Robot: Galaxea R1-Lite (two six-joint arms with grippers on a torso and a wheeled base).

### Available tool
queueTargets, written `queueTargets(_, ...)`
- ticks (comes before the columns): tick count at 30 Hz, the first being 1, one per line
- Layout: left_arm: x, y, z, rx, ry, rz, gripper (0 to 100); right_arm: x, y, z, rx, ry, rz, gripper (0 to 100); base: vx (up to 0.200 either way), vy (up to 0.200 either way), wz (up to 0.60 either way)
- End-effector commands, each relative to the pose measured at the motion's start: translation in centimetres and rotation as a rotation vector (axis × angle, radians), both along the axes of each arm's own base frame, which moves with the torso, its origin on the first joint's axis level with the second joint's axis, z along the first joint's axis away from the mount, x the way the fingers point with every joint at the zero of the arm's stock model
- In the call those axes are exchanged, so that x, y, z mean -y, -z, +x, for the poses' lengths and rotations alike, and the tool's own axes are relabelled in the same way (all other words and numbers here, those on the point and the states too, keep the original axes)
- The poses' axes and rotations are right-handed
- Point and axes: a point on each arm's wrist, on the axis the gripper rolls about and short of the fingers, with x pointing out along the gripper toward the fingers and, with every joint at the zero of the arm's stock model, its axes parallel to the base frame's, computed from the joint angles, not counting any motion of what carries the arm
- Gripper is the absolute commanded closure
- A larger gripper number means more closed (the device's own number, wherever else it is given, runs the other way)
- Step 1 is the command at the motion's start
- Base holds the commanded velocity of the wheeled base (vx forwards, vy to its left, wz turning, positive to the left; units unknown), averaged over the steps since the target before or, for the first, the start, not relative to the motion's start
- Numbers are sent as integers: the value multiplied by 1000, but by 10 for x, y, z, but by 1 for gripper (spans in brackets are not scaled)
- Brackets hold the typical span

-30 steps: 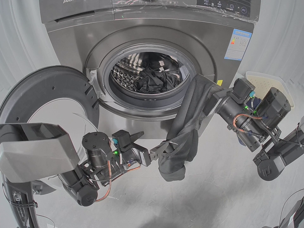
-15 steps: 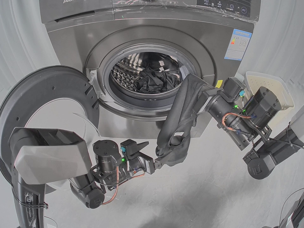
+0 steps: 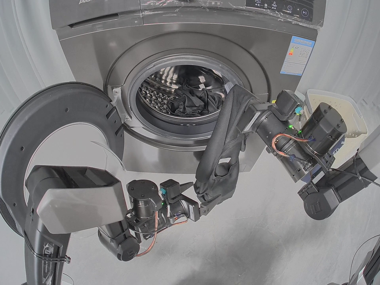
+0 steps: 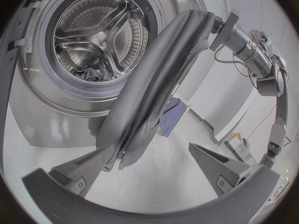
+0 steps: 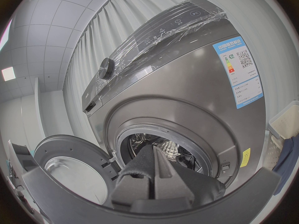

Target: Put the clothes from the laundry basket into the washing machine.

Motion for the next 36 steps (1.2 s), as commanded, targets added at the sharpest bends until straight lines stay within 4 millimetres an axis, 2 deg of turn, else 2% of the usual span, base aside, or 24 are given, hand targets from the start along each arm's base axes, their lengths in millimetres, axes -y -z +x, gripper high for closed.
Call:
queueTargets(1, 6, 15, 10, -5, -3, 3, 0, -2, -1, -2, 2, -9, 1, 100, 0, 0, 0)
queueTargets(8, 21, 31, 28, 19, -7, -16, 0, -2, -2, -3, 5, -9, 3, 100, 0, 0, 0)
queueTargets(13, 23, 46, 40, 24, -27, -13, 0, -3, -2, -3, 7, -10, 4, 100, 0, 0, 0)
queueTargets(20, 30, 53, 50, 45, -28, -26, 0, -4, -3, -4, 9, -16, 6, 100, 0, 0, 0)
queueTargets(21, 31, 53, 52, 51, -28, -29, 100, -4, -3, -4, 10, -16, 5, 100, 0, 0, 0)
queueTargets(31, 44, 59, 63, 91, -48, -51, 100, -4, -3, -5, 10, -16, 7, 100, 0, 0, 0)
queueTargets(36, 40, 46, 65, 117, -65, -70, 100, -2, -3, -4, 10, -11, 5, 100, 0, 0, 0)
